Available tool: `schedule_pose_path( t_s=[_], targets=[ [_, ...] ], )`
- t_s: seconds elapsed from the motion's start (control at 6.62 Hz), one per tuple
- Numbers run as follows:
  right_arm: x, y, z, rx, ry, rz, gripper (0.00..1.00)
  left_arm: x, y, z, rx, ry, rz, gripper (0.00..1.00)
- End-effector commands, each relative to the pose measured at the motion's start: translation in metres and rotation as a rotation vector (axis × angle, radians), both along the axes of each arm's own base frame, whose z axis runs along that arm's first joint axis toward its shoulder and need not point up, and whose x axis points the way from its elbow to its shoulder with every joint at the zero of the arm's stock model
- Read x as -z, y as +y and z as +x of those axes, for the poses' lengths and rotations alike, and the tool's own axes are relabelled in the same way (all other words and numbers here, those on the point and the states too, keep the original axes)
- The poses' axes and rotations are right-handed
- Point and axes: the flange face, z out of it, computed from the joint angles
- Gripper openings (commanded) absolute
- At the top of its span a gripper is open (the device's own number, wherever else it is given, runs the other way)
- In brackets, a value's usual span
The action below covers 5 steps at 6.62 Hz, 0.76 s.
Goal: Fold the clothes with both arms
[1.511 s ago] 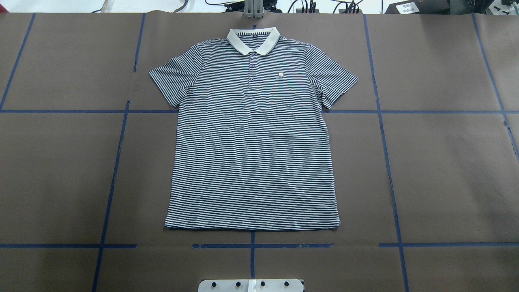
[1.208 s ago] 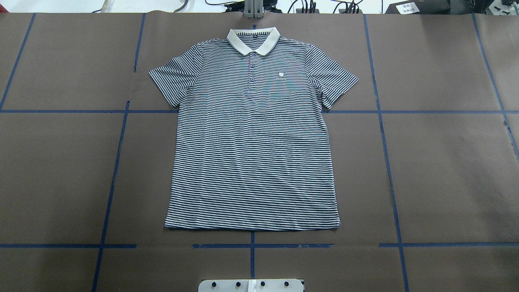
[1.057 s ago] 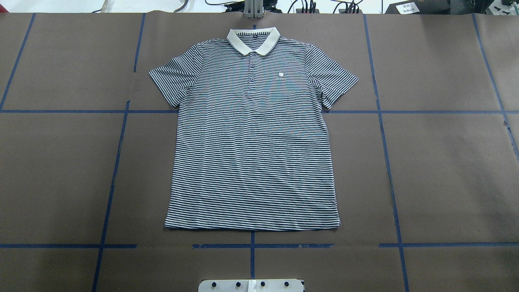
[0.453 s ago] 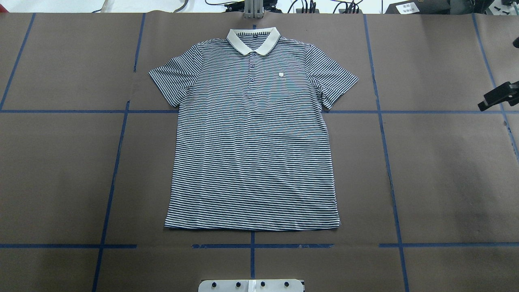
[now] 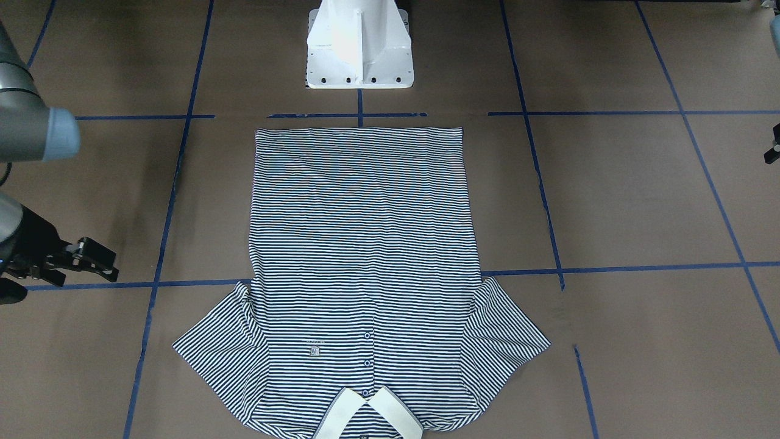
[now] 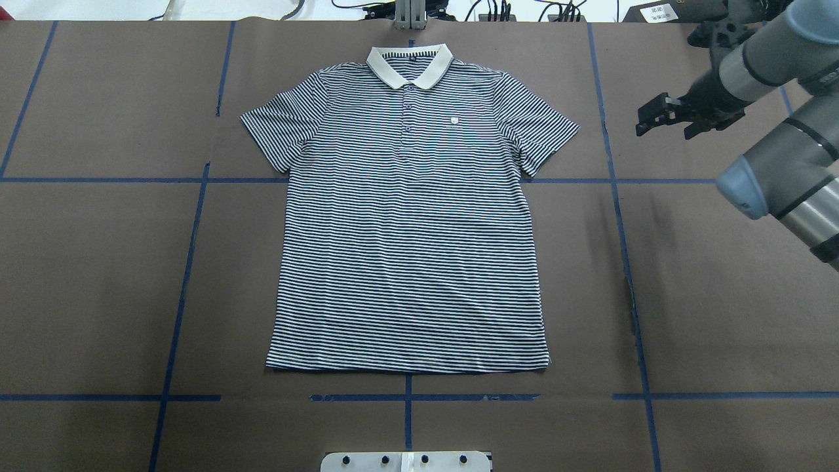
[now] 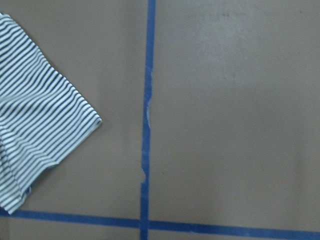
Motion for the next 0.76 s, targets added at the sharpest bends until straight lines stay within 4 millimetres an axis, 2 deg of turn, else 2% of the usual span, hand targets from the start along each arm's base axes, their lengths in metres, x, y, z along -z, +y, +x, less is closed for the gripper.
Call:
schedule_pose_path(
  t_s=[0.0, 0.15, 0.3, 0.45, 0.6],
  targets=[
    [0.029, -0.053, -0.071, -0.195, 0.045, -0.047, 0.99, 0.003, 0.000, 0.002, -0.010, 0.021, 0.010, 1.00],
    [0.020, -0.067, -0.096, -0.253, 0.024, -0.083, 0.94, 0.006, 0.001, 0.003, -0.015, 0.042, 0.014, 1.00],
    [0.023, -0.067, -0.104, -0.258, 0.016, -0.089, 0.91, 0.005, 0.001, 0.003, -0.017, 0.046, 0.010, 1.00],
    [0.028, -0.071, -0.124, -0.260, 0.018, -0.111, 0.90, 0.006, 0.001, 0.003, -0.018, 0.048, 0.015, 1.00],
    [0.022, -0.067, -0.137, -0.251, 0.029, -0.126, 0.88, 0.007, 0.001, 0.003, -0.017, 0.048, 0.015, 1.00]
  ],
)
